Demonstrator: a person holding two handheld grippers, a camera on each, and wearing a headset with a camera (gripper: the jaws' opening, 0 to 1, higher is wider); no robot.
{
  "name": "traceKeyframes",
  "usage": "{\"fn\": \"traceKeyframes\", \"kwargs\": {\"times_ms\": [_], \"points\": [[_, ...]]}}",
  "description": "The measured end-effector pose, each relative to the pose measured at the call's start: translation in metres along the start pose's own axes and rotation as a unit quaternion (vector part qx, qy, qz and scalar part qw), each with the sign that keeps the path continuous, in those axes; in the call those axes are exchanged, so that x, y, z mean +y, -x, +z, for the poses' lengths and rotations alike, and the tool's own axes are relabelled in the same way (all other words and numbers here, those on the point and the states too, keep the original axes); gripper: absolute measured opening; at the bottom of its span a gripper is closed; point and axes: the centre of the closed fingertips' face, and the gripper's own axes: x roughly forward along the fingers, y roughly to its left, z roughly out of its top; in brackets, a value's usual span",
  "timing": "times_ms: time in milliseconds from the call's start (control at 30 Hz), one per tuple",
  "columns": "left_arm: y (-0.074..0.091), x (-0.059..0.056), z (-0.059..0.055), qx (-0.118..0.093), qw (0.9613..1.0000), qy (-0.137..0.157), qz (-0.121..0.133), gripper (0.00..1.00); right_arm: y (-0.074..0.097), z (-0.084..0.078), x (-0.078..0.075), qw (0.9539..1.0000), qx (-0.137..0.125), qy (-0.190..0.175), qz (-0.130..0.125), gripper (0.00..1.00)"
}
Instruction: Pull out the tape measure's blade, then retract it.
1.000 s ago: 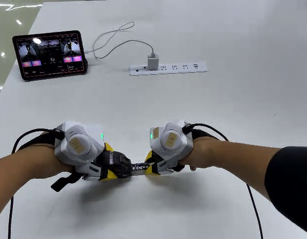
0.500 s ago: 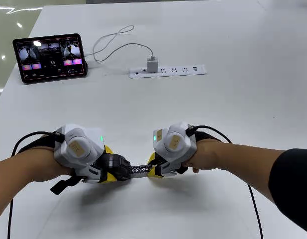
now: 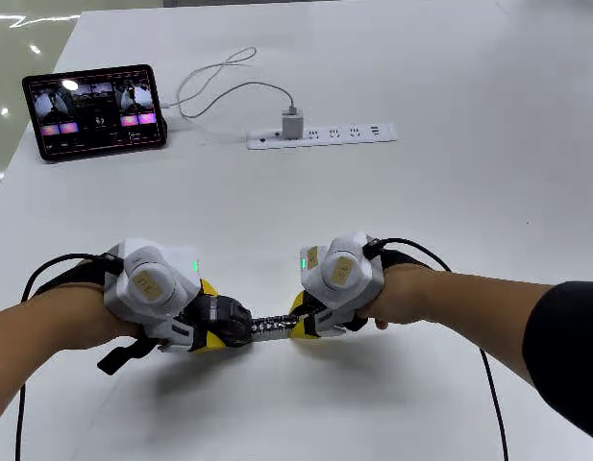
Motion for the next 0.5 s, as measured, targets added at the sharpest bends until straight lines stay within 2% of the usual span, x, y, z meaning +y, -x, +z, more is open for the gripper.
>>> {"fn": "traceKeyframes", "kwargs": {"times_ms": [500], "points": [[-0.0002,0.0002,-0.0004,0.002,1.0,0.0,0.001,0.32,0.0053,-0.0074,0.0003,1.0,0.0,-0.001,-0.001,0.09]]}}
